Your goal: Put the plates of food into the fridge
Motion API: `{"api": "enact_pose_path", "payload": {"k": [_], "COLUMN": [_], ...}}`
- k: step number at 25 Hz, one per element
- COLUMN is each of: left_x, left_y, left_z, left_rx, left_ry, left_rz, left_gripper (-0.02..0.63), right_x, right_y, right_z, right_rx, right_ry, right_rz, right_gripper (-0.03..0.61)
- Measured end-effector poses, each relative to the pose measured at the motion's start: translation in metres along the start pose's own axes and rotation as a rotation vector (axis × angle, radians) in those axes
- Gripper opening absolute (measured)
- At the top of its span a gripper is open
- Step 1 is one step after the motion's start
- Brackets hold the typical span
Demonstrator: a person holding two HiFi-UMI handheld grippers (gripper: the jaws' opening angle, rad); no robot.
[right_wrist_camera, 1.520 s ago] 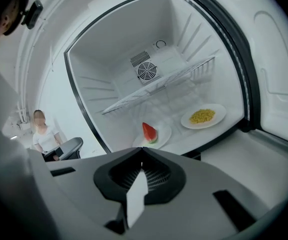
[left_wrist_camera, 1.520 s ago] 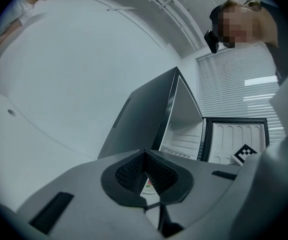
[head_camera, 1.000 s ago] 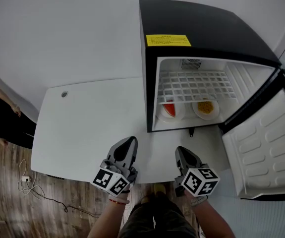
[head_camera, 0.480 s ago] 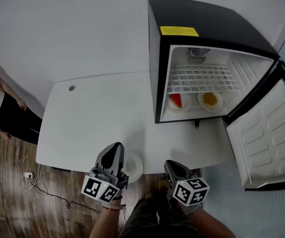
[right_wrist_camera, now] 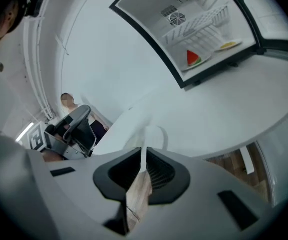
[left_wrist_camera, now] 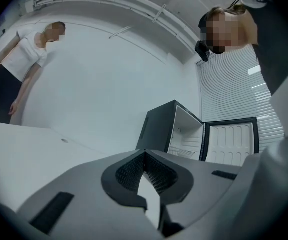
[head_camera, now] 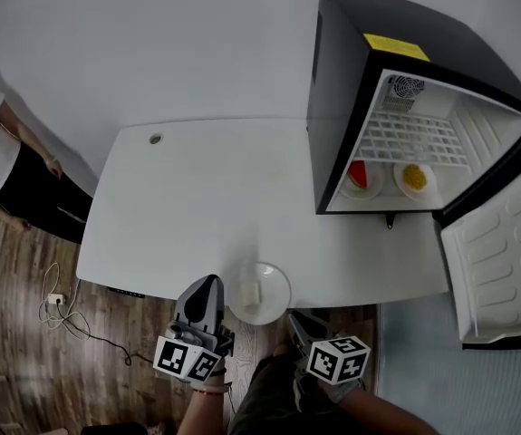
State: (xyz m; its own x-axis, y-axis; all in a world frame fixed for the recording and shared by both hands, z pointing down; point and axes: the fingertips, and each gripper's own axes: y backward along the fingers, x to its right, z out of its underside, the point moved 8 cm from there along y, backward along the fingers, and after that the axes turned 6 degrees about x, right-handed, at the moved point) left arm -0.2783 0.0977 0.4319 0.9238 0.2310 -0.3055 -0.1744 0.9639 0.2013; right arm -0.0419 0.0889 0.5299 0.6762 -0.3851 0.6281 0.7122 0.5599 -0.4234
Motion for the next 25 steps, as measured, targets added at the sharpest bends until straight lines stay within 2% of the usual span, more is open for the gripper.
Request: {"api": "enact_pose_path", "payload": {"k": [2,3,6,12,19,25], "left_x": [-0.005,-0.007,-0.013,-0.019,-0.017,-0.015], "left_y": [0.008,0.012,0.022,0.027,0.025,0.025], "left_z": [0.006,0.008,0.017,0.034,0.044,0.045], "left_rx": [-0.004,-0.006,-0.015,-0.034,-0.036,-0.039], "left_ry": [0.003,0.004,0.008,0.016,0.028,0.027], "left_rz": [-0.011,-0.015,-0.029,-0.028,-0.020,-0.023], "left_gripper": [0.006,0.006,0.006,0.006,0.006,0.006], "right_x": [-0.001,-0.001,-0.001,-0.002,0.002,0.008], "right_y": [-0.007,-0.010,-0.018,-0.033,-0.046,-0.058], "right_z": [0.010,0.014,0.027,0.040,0.042,0.046], "right_rx": [-0.033,-0.049,-0.084,-0.113,-0.076,-0.070], "right_ry": [-0.045,-0.071,-0.166,-0.298,-0.484,-0.579], "right_rz": [0.013,0.017,0.024,0.031,0.004,-0.019], "right_gripper": [0.019,0.058,0.087,0.094,0.094,0.094]}}
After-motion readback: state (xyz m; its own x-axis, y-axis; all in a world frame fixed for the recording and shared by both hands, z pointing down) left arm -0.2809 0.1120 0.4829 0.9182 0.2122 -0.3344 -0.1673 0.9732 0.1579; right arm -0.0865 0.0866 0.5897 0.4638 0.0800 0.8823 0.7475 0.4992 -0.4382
